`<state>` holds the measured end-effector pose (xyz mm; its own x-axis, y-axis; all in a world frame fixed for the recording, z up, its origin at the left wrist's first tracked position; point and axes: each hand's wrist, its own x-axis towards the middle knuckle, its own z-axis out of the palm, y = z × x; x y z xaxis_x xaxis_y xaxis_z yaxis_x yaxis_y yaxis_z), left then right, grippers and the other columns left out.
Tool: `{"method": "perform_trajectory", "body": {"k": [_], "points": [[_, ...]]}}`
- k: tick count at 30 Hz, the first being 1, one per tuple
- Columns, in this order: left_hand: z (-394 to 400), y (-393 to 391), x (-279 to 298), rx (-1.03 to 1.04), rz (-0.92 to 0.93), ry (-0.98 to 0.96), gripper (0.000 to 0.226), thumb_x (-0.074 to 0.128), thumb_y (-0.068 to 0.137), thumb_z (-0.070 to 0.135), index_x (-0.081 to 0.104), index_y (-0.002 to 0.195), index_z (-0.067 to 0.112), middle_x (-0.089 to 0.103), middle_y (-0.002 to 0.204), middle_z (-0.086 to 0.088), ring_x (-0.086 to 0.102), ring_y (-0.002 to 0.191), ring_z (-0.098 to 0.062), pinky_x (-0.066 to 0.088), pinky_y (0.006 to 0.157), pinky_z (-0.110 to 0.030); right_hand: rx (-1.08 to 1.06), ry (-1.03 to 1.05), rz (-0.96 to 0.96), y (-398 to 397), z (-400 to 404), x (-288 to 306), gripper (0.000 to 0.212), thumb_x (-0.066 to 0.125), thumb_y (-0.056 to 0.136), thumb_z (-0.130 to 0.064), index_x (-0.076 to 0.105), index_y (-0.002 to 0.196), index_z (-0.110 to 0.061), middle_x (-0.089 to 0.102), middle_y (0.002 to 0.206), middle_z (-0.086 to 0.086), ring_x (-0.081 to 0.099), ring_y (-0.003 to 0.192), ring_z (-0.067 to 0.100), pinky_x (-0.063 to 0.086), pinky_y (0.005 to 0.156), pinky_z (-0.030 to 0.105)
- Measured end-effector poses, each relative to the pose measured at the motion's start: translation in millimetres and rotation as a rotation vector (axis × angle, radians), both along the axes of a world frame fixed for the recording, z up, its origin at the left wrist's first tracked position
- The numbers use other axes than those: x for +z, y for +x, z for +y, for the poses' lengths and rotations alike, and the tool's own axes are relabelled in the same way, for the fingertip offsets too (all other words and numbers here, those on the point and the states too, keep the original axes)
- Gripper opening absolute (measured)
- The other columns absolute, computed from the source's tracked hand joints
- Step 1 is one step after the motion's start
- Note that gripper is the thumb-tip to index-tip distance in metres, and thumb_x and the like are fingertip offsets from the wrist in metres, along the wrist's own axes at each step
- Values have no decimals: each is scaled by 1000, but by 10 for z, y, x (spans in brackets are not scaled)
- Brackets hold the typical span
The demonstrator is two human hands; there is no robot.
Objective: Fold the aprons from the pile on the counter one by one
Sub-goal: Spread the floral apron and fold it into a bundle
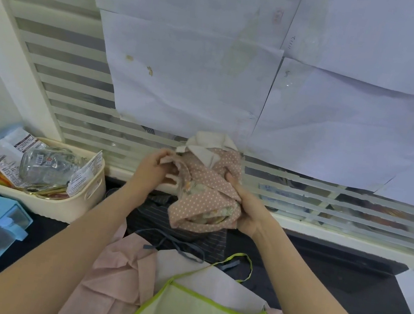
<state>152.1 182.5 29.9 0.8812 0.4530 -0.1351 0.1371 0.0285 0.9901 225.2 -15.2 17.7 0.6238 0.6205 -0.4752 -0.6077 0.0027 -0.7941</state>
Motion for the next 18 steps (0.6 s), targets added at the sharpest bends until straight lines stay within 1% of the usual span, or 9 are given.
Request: {"method": "perform_trajectory", "body": {"k": [2,4,7,8,10,12,14,16,18], "points": [[43,-19,140,91,-78,-58,22,45,94,-2,55,83,14,60,82,-4,58,73,-14,51,54,-17,2,-34,18,7,-48,-1,29,57,88,-41,64,98,-15,74,81,7,66,80,24,52,68,36],[82,-32,233,77,-95,-89,15,50,93,2,54,90,15,60,91,-3,58,77,-13,52,58,-18,20,-52,9,14,-108,-45,31,58,87,-42,64,99,-15,74,81,7,68,76,23,53,65,34],[-10,-82,293,-186,31,-242,18,52,94,16,52,109,25,58,105,-3,58,86,-20,52,69,-32,70,-80,9,-66,-116,-82,26,55,90,-37,64,91,-13,73,74,5,69,65,18,53,60,30],[-67,-97,280,-282,82,-269,19,52,93,22,53,111,27,60,106,-2,59,88,-21,52,71,-35,100,-91,0,-99,-106,-73,26,56,89,-36,64,91,-12,72,74,5,69,66,18,53,61,30],[-163,-124,221,-363,134,-285,17,52,91,25,59,107,24,66,100,-2,63,88,-19,53,73,-35,148,-114,-25,-143,-69,-67,38,62,78,-43,66,100,-11,73,86,7,68,79,21,53,71,34],[-201,-123,162,-317,135,-345,21,57,85,26,61,104,20,70,98,-3,66,89,-18,54,72,-35,164,-144,-38,-146,-30,-89,56,63,71,-50,64,111,-12,71,101,10,66,92,25,53,80,38],[-186,-99,89,-248,134,-402,32,61,74,29,63,102,16,71,96,-5,67,88,-19,54,70,-33,198,-155,-106,-131,-2,-69,66,56,73,-60,60,122,-17,69,113,8,65,103,25,52,89,41],[-154,-89,43,-181,153,-424,32,62,74,29,63,100,12,70,95,-8,66,87,-21,52,69,-33,204,-125,-230,-115,17,-14,71,50,73,-68,54,129,-25,63,124,4,60,113,23,48,98,42],[-132,-84,7,-134,171,-415,29,62,80,28,63,102,9,69,99,-11,65,88,-23,51,69,-34,193,-183,-497,-140,43,89,78,51,70,-67,45,135,-23,51,136,1,51,121,17,42,100,35]]}}
